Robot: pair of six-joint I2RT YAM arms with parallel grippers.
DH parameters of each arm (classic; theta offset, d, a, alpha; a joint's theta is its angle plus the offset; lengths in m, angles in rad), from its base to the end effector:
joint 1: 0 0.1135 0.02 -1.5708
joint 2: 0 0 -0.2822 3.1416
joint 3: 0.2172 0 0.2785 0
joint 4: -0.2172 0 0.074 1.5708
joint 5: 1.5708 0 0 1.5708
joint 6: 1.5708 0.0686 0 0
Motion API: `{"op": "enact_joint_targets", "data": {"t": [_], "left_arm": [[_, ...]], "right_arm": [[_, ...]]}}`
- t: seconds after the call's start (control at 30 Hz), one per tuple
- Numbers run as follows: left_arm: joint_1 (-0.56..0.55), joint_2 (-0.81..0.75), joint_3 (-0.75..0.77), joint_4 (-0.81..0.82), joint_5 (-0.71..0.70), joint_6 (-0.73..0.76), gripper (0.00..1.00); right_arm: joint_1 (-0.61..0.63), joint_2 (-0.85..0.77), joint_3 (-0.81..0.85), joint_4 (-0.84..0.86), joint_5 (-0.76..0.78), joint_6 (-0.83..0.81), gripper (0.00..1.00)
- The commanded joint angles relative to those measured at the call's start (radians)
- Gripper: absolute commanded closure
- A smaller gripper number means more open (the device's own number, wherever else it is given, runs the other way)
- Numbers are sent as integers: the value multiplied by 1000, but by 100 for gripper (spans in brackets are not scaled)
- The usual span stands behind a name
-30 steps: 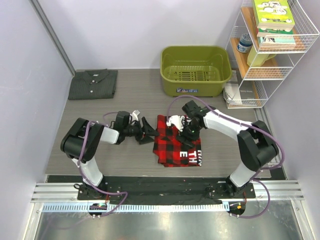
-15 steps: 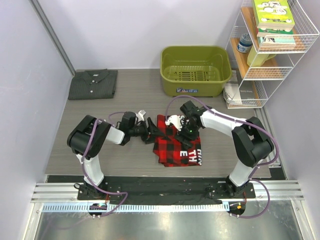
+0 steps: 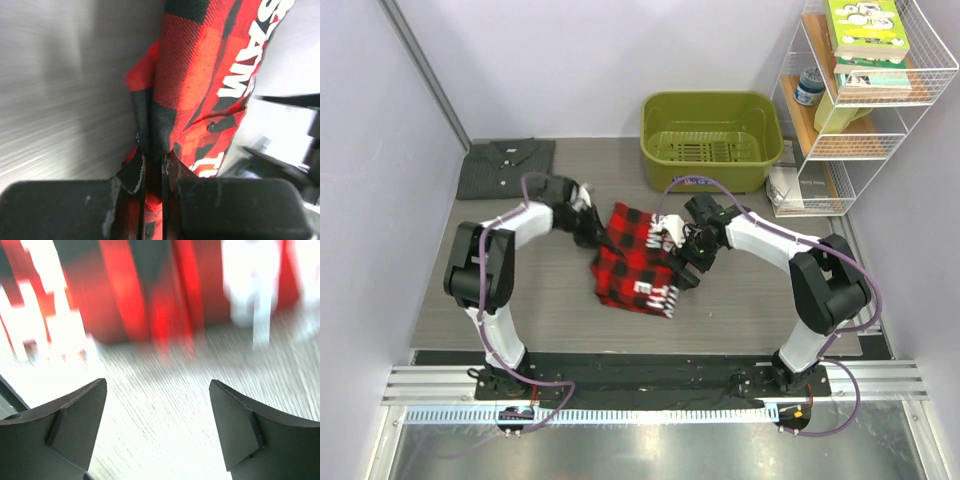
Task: Fold and stack the long sleeve shirts
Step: Fold the shirt
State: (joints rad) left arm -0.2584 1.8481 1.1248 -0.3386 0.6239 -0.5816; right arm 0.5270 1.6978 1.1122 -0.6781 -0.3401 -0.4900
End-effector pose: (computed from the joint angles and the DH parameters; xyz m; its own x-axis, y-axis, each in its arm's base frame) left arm 0.3804 -0.1420 0.1367 -0.9706 -0.2046 -0.1268 -0.0606 0.7175 -0.6940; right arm 0.2975 0.1996 0.1609 -0.4628 -0.7826 -0.4164 -0.8830 0.4486 0.1383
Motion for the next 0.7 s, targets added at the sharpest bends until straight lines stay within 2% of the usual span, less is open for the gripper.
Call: {"op": "enact_joint_targets", "data": {"t": [0.0,0.03,0.07,0.1,0.13,0.17,0.2,0.27,0.37,0.43,0.57,0.63,0.67], "left_arm": [[123,-35,364,-698,-315,454,100],[137,-30,436,-817,-360,536,100],[134,-33,572,-858,-412,572,100],[133,-38,634,-887,-502,606,100],[121,-38,697,-922,-533,665,100],[101,-32,816,-985,-582,695,100],[75,-17,869,-1026,-689,724,100],[-11,31,961,-1107,-763,779,100],[-122,69,907,-1104,-837,779,100],[-186,83,778,-1053,-874,758,100],[-284,198,615,-894,-840,590,99],[-372,255,606,-814,-808,536,85],[-401,296,622,-801,-788,508,83]], "right_arm": [[-62,-70,40,8,-43,120,9],[-83,-72,47,6,-56,128,9],[-93,-72,51,8,-62,134,8],[-104,-73,57,8,-66,140,8],[-117,-73,64,8,-79,154,7],[-124,-72,67,8,-85,162,7],[-131,-72,72,6,-92,171,7],[-147,-69,77,6,-128,200,7],[-159,-60,80,8,-166,237,7],[-163,-55,81,8,-178,257,6],[-182,-47,77,8,-211,289,6],[-189,-38,69,0,-223,295,5],[-193,-36,69,-6,-226,297,5]]}}
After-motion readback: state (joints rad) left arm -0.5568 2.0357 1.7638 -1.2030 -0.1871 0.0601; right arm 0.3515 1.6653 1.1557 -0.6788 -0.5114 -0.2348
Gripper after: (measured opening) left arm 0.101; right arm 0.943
